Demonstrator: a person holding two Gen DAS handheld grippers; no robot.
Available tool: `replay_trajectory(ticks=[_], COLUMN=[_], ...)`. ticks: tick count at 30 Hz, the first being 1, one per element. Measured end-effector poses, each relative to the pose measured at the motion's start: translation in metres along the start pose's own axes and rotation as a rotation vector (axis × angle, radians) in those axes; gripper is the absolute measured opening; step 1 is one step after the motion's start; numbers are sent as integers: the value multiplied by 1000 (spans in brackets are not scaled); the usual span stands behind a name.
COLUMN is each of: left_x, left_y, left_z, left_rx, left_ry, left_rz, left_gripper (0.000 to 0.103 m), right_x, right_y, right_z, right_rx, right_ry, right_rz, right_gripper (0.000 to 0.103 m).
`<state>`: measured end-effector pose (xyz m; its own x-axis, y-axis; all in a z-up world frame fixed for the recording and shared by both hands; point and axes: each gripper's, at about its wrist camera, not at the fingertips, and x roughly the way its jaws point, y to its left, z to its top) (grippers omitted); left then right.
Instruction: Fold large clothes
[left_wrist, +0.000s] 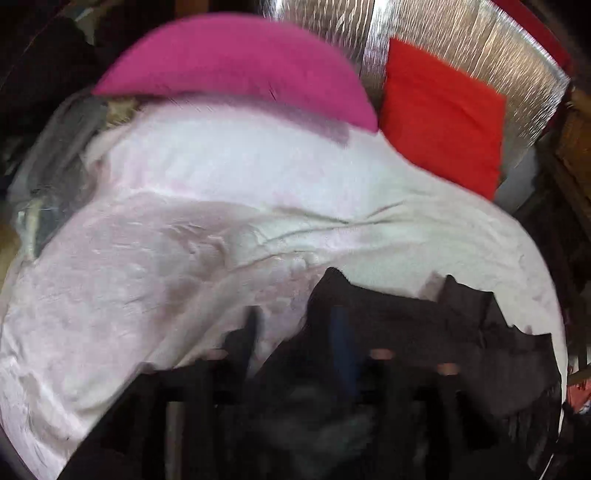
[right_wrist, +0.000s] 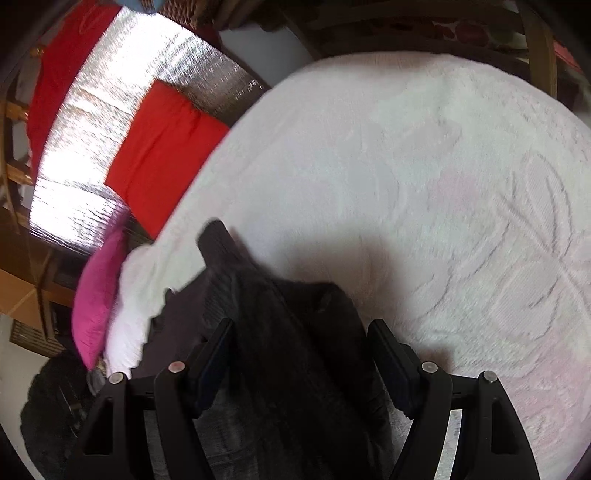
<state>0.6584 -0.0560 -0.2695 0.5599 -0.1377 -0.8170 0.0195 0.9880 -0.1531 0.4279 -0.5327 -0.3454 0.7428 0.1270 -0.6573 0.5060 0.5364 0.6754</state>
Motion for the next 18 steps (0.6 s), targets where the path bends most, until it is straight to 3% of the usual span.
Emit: replay_trajectory(ticks=[2, 7, 10, 12, 13, 14, 15, 16, 18], left_x=[-26, -55, -66, -67, -67, -66, -64, -64, -62], left_y=[10, 47, 68, 71, 72, 72, 73, 73, 74], left_z=[-26, -100, -136, -144, -145, -145, -146, -148, -148], left_rx=[13, -64, -145, -157, -151, -147, -146, -144, -145], left_ry=[-23, 35, 29, 24, 19, 11, 3, -11, -19], left_rz=[17, 127, 127, 108, 104, 104, 103, 103, 104], left_gripper=[69, 70, 71, 71, 71, 71, 71, 71, 71], right_x=[-8, -15, -8, -2, 0, 3, 5, 4, -10], right_y=[-3, -8, -3, 5, 11, 19, 26, 29, 37], right_z=[3, 5, -2, -11, -16, -24, -30, -33, -36], right_rx=[11, 1, -23, -82, -125, -197, -246, -269, -291], right_ry=[-6, 23, 82, 127, 136, 121, 110, 103, 67], right_rz=[29, 69, 92, 49, 8, -64, -107, -115, -98], right_gripper=[77, 77, 77, 76, 72, 59, 54, 40, 28])
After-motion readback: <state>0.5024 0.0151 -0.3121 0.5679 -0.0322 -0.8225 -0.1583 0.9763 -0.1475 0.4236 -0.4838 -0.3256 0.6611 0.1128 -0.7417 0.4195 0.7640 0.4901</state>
